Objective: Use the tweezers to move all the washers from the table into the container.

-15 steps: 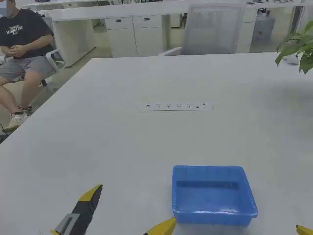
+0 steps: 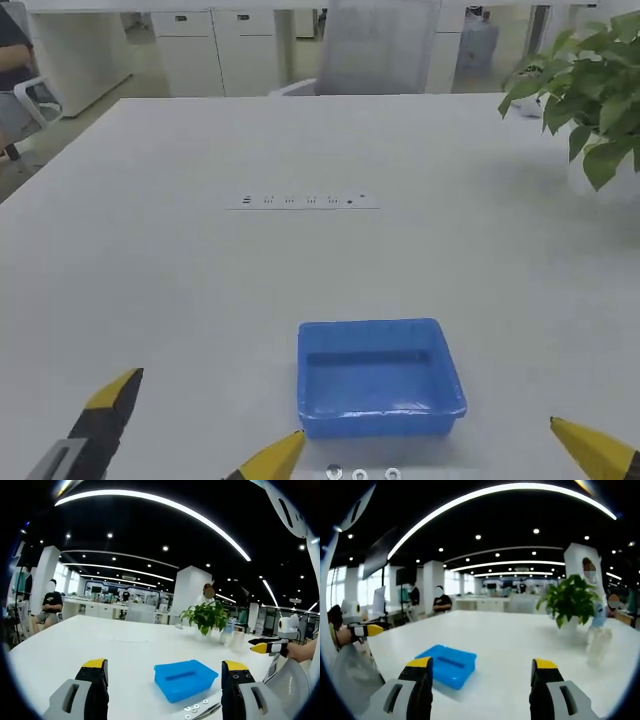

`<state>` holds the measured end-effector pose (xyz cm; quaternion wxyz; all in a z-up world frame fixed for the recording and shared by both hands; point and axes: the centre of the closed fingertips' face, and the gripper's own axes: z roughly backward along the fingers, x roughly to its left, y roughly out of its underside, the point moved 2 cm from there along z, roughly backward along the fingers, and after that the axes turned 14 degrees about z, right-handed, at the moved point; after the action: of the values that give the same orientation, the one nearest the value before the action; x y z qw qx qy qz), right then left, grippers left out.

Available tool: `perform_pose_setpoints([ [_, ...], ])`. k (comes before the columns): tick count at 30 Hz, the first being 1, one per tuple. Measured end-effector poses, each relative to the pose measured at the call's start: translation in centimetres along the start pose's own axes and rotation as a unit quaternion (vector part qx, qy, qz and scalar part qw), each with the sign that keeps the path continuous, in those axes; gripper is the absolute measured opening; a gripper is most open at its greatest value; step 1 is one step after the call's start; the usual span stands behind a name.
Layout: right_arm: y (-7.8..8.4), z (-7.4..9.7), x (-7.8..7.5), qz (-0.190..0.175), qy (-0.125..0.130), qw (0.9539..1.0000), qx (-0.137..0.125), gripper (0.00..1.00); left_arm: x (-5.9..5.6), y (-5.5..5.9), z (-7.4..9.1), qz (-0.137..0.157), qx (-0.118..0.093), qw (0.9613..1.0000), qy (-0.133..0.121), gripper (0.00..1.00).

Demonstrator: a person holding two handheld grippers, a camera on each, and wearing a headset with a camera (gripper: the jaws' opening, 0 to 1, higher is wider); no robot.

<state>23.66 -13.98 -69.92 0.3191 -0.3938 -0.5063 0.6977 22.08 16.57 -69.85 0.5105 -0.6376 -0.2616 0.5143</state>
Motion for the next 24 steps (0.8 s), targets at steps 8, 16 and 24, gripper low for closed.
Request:
perform_pose_setpoints([
  [8, 0.1, -0.2, 0.5, 0.007, -0.012, 0.9999, 0.004, 0.78, 0.2, 0.3, 0.0, -0.002, 0.006, 1.0000, 0.003, 0.95],
  [16, -0.1, -0.2, 0.7, 0.001, -0.022, 0.9998, -0.001, 0.77, -0.4, 0.3, 0.0, -0.002, 0.008, 0.9999, 0.008, 0.95],
  [24, -0.1, -0.2, 1.2, 0.006, -0.035, 0.9994, 0.001, 0.76, -0.4, 0.4, 0.0, -0.004, 0.012, 0.9999, 0.004, 0.95],
])
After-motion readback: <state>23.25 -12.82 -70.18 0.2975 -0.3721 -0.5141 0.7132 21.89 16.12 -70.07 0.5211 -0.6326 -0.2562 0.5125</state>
